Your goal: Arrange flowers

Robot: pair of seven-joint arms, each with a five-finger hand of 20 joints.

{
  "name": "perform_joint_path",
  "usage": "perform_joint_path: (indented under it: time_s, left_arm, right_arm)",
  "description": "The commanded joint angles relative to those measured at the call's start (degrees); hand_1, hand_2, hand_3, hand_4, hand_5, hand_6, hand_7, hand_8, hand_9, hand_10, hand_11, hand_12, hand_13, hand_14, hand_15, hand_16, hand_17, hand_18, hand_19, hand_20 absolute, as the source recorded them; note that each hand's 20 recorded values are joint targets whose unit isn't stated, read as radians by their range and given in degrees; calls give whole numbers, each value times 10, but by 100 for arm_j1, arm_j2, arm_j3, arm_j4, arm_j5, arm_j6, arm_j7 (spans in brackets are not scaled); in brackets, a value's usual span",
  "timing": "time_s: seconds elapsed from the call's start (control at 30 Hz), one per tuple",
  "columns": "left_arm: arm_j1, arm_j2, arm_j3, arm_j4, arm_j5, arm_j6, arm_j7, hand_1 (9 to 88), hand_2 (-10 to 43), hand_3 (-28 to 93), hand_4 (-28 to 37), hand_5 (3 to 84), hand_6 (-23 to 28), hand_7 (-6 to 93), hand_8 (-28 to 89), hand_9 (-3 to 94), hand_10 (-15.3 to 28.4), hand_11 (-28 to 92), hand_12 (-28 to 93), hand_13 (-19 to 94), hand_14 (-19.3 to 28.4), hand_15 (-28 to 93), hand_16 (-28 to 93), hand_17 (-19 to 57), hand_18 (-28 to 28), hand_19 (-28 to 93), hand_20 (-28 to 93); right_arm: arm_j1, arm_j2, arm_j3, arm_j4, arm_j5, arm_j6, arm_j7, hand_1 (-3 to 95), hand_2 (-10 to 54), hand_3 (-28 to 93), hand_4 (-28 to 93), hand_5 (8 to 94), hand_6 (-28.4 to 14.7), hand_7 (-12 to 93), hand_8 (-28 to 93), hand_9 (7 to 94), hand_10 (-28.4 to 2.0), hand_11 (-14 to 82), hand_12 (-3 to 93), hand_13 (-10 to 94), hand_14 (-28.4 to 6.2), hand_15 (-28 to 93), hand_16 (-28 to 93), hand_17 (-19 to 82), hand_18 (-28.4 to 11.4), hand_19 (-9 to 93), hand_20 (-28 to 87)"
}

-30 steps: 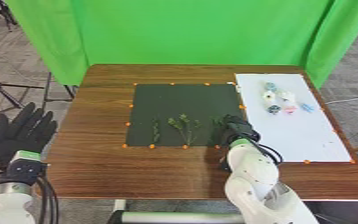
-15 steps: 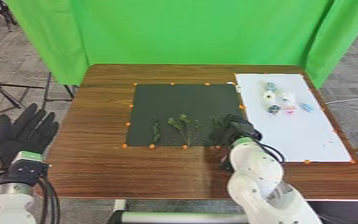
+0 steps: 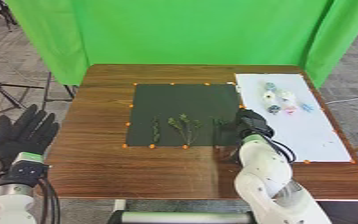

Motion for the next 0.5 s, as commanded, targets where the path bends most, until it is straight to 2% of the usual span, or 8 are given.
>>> perform_joint_path:
  time_s: [0.03, 0.07, 0.1, 0.13, 0.23, 0.3, 0.4, 0.5]
  left_arm:
    - [120, -33, -16, -60, -2, -14, 75, 264, 174, 728, -283, 412, 67, 197, -118, 365, 138, 247, 97, 267, 141, 408, -108, -34, 115, 356, 78]
    - [135, -26, -11, -62, -13, -23, 109, 264, 174, 727, -283, 412, 67, 197, -118, 365, 139, 247, 97, 267, 142, 409, -108, -34, 115, 356, 78]
    - [110, -34, -15, -56, 11, -19, 53, 264, 174, 728, -283, 412, 67, 196, -118, 365, 139, 247, 97, 267, 142, 408, -108, -34, 115, 356, 78]
    - [114, -24, -11, -57, -8, -21, 98, 264, 174, 728, -283, 412, 67, 196, -118, 365, 138, 247, 97, 267, 142, 409, -108, -34, 115, 356, 78]
    - [103, -23, 10, -57, -11, -24, 78, 265, 174, 727, -283, 412, 67, 196, -118, 365, 138, 246, 96, 267, 141, 407, -109, -34, 115, 356, 78]
    - [113, -14, 20, -62, 6, -34, 93, 265, 174, 727, -283, 412, 67, 196, -118, 365, 138, 247, 97, 267, 142, 408, -109, -34, 115, 355, 78]
    - [126, -38, 21, -62, 3, -27, 83, 264, 174, 728, -283, 412, 67, 196, -118, 365, 138, 247, 97, 267, 141, 407, -109, -34, 115, 355, 78]
    - [150, -43, 32, -77, 12, -28, 80, 265, 174, 728, -283, 412, 67, 196, -118, 366, 139, 246, 96, 267, 141, 407, -108, -34, 115, 355, 78]
  right_arm:
    - [-215, 564, 674, 241, -183, 1259, -1098, 308, -76, 737, -176, 649, -77, 241, -69, 736, -173, 269, 235, 759, -99, 596, 306, 470, -226, 932, 456]
    - [-193, 618, 742, 295, -227, 1306, -1239, 314, -76, 746, -179, 639, -75, 241, -72, 723, -174, 255, 228, 752, -100, 600, 304, 465, -223, 932, 455]
    - [-165, 655, 770, 334, -364, 1313, -1163, 319, -77, 755, -182, 630, -73, 243, -75, 709, -173, 241, 220, 743, -98, 606, 304, 458, -219, 932, 455]
    - [-96, 684, 797, 396, -457, 1281, -1143, 338, -80, 766, -187, 610, -68, 247, -80, 679, -170, 219, 208, 731, -97, 614, 302, 448, -217, 932, 453]
    - [8, 755, 953, 489, -372, 956, -1192, 385, -93, 794, -207, 564, -63, 221, -96, 608, -161, 168, 180, 706, -98, 631, 284, 426, -208, 932, 425]
    - [59, 822, 970, 645, -368, 1181, -1288, 416, -95, 809, -226, 538, -60, 189, -107, 566, -146, 143, 163, 690, -96, 632, 274, 417, -208, 932, 413]
    - [189, 864, 1020, 795, -407, 924, -1317, 459, -95, 808, -266, 518, -55, 139, -112, 533, -125, 105, 136, 691, -84, 608, 324, 413, -211, 932, 406]
    - [399, 917, 976, 991, -340, 736, -1315, 468, -95, 807, -278, 500, -57, 125, -115, 507, -118, 92, 123, 694, -78, 605, 338, 409, -215, 932, 397]
